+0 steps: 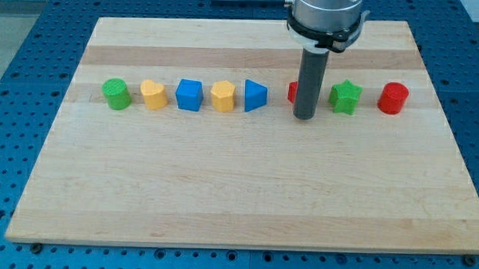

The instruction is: Move the yellow hexagon to the top right of the blue cube

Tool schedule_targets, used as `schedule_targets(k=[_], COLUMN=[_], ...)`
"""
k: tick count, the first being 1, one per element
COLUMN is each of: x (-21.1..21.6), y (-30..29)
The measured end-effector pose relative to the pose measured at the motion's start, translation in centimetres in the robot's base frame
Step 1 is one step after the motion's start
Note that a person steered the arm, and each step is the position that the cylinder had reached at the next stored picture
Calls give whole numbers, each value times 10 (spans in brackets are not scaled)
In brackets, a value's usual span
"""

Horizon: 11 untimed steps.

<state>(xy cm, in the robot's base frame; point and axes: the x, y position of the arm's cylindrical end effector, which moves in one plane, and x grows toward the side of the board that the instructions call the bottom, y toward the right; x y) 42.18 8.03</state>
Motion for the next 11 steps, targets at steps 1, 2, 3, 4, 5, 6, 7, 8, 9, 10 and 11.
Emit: schedule_targets(k=[1,2,3,4,5,6,7,8,9,10,11], x=[8,28,28,21,-3,-35,-60,-59,-47,-41,-48], y=[-1,-28,-72,-101,-104,-104,-106,-106,-113,-111,-95])
